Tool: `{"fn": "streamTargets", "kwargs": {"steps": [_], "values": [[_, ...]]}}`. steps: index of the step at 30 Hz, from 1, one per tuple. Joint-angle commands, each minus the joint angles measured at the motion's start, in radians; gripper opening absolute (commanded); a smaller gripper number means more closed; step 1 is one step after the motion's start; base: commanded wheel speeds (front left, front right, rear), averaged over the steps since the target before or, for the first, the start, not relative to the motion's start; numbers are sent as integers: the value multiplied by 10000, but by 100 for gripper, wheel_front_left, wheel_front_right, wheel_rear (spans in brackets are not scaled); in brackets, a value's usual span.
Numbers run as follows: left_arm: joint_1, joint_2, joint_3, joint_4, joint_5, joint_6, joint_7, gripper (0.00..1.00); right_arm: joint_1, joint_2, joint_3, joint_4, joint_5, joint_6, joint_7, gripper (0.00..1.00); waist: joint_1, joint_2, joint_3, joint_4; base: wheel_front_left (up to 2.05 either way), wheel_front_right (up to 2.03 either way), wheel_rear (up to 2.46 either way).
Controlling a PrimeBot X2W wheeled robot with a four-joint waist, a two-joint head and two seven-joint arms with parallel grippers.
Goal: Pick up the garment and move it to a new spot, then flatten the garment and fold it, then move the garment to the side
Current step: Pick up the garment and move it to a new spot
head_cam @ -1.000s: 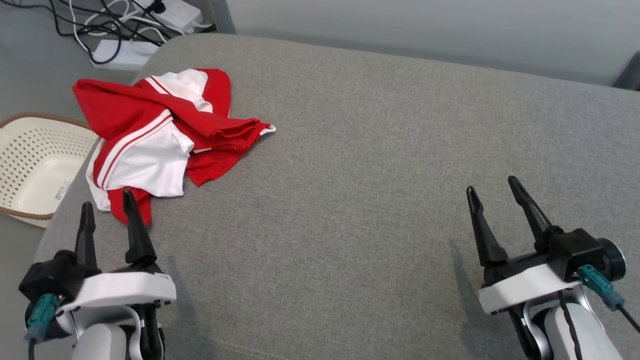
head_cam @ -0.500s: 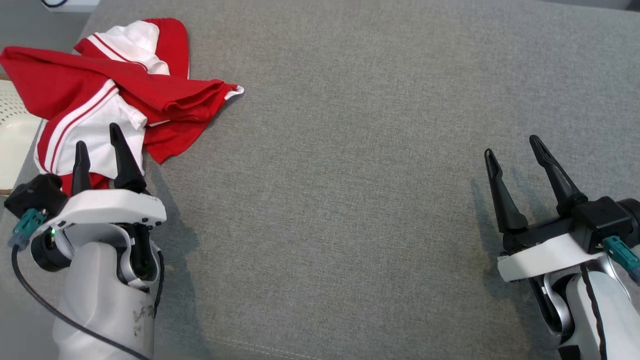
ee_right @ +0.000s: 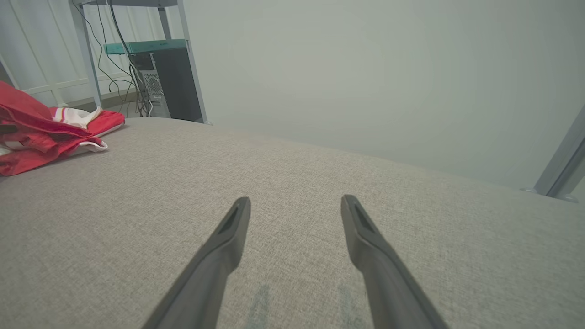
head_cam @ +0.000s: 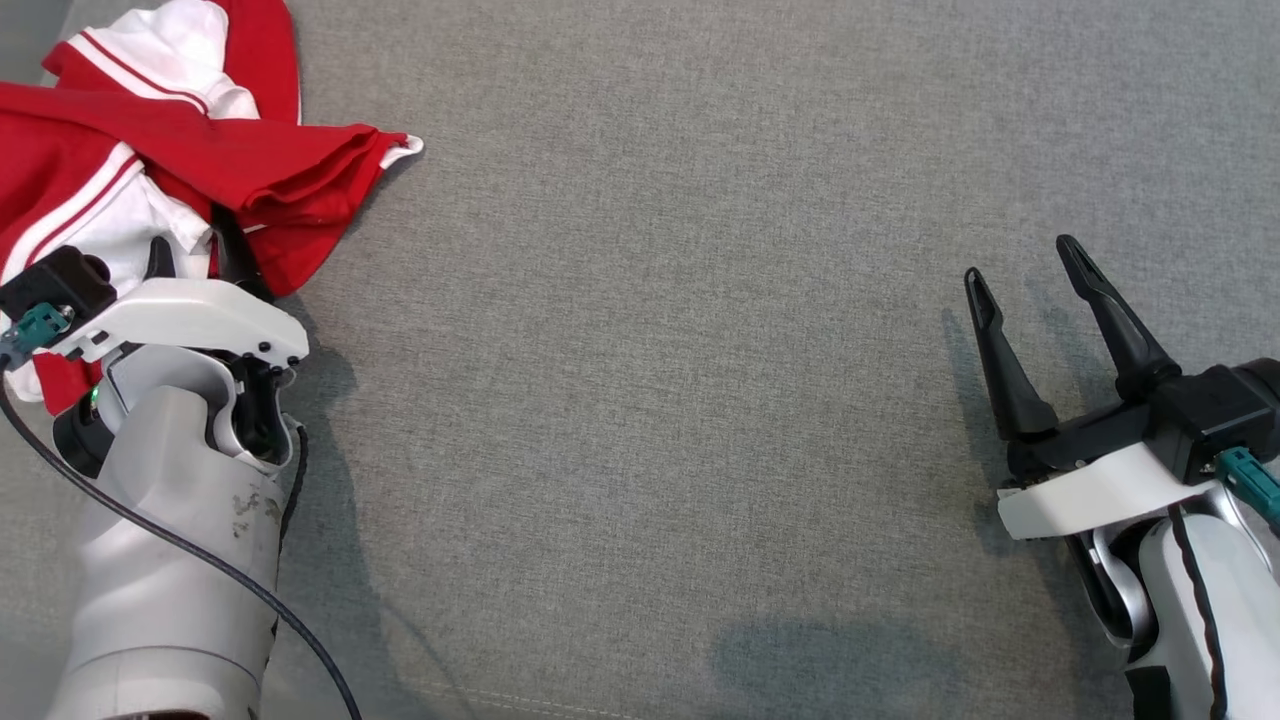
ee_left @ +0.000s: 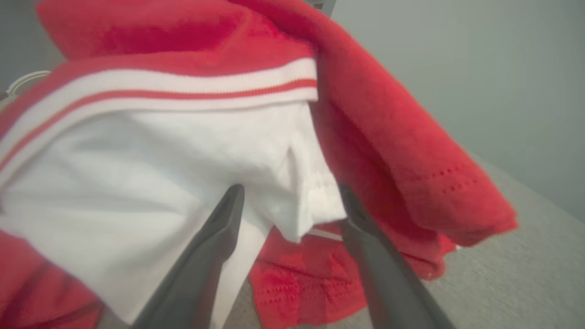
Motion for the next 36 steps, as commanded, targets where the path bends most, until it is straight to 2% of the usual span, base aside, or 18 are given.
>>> {"fn": "streamTargets", "kwargs": {"steps": [1,5,13,14,15,18,24,36], "values": [[-300,534,210,107,53,33,-47,100,-128,-63,259,-282,108,14,-130,100,-1,0,143,-111,0,0,0],[-920,823,272,751,125,37,-47,100,-285,-144,213,-384,167,14,-130,100,-1,0,576,-304,0,0,0],[-1236,1085,475,983,207,135,-47,100,-369,-162,77,-500,172,14,-130,100,-1,0,992,-508,0,0,0],[-1247,1099,487,1007,232,130,-47,53,-386,-151,67,-504,166,14,-130,100,-1,0,1007,-531,0,0,0],[-1254,1121,499,979,260,97,-47,0,-402,-132,54,-504,160,14,-130,100,-1,0,1016,-553,0,0,0],[-1217,1179,379,877,509,7,-47,0,-439,-77,23,-485,148,14,-130,100,-1,0,990,-581,0,0,0],[-849,1162,454,-44,960,112,-47,0,-465,64,55,-386,162,14,-130,100,-1,0,691,-509,0,0,0],[669,921,985,-3126,1884,-265,-47,0,-354,481,192,-37,335,14,-130,100,-1,0,-266,-443,0,0,0]]}}
